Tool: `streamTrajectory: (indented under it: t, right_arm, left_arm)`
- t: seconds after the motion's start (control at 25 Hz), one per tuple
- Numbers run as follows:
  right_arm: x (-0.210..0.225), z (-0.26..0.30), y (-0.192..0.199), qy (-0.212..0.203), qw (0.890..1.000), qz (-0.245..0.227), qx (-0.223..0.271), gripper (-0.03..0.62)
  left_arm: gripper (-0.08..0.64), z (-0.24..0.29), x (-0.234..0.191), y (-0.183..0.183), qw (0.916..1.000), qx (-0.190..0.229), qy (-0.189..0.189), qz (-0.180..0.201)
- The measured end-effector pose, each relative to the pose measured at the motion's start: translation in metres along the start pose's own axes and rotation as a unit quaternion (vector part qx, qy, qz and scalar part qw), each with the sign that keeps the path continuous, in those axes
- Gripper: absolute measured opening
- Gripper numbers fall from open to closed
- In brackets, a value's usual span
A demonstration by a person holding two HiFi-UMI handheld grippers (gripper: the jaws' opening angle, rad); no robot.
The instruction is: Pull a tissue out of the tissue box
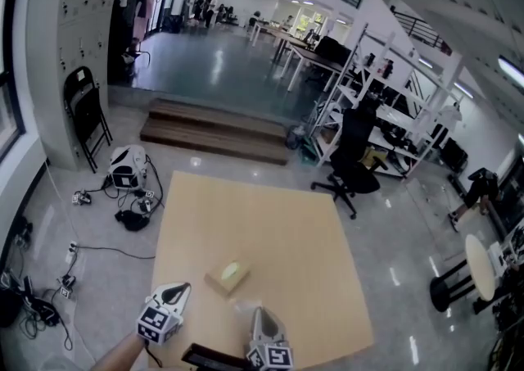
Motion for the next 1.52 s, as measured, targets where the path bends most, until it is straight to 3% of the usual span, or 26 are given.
streamTrajectory:
  t: [1.52]
  right_arm:
    - [0.0034, -0.0013, -0.0001, 0.003, 1.0, -0.002, 0.003, 0.003]
  left_arm:
    - [0.006, -0.0013, 0.0061, -0.0013, 1.0, -0.003, 0.0, 0.006]
Point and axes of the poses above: the fingertips, and each gripper's own axes: z forward along the fingers, x to its right, y out of its underside, the point moved 4 cm from there along -z, backward along the fingers, and after that the axes turned 1 degree about -x, right-handed, at the moved point
